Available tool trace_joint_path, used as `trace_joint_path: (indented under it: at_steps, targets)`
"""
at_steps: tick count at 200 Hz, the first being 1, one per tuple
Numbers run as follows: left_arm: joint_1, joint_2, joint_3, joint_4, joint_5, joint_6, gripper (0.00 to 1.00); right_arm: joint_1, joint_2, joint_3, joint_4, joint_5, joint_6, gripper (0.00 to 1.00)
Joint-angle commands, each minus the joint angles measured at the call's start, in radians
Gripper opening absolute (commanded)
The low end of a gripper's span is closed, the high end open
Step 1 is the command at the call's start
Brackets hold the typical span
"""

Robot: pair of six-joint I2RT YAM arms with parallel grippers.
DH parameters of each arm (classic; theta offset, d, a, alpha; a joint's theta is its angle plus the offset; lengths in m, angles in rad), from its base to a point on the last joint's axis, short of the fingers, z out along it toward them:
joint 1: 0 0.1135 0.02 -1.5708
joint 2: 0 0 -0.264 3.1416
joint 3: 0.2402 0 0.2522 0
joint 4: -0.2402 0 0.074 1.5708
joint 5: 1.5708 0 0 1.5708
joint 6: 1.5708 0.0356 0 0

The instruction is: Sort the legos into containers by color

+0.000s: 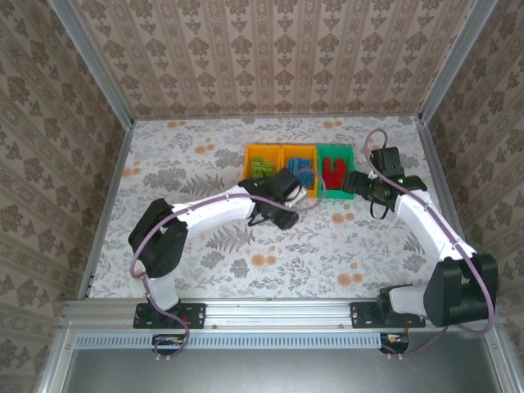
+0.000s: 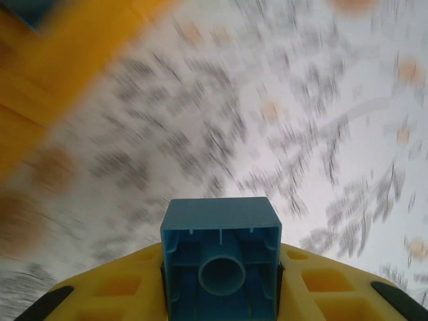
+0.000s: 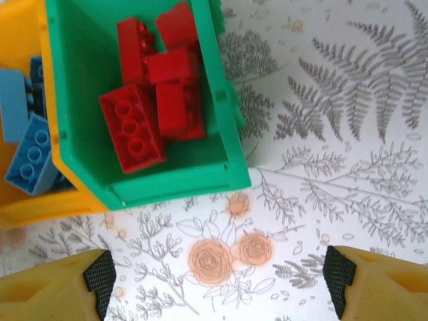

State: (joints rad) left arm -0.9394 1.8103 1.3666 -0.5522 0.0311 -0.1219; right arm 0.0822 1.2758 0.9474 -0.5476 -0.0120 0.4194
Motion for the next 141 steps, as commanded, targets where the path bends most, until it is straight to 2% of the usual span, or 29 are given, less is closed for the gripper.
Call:
trace_joint_path:
  at_steps: [1,35,65,116,141]
  targets:
    - [0.069,-0.021,0.111,0.014,-0.013,0.011,0.37,0.004,-0.059,-0.100,0.054,-0.034,-0.003,0.84]
    - [0.169,0.097,0.298,0.031,0.070,-0.021,0.37,0.007,-0.149,-0.237,0.100,-0.065,0.024,0.84]
    - [0.233,0.239,0.458,0.029,0.200,-0.092,0.38,0.007,-0.211,-0.293,0.112,-0.071,0.035,0.84]
    - [0.264,0.378,0.598,0.075,0.339,-0.186,0.40,0.006,-0.257,-0.311,0.091,-0.046,0.037,0.85]
    - [0.267,0.407,0.626,0.103,0.387,-0.219,0.45,0.007,-0.263,-0.314,0.089,-0.046,0.039,0.85]
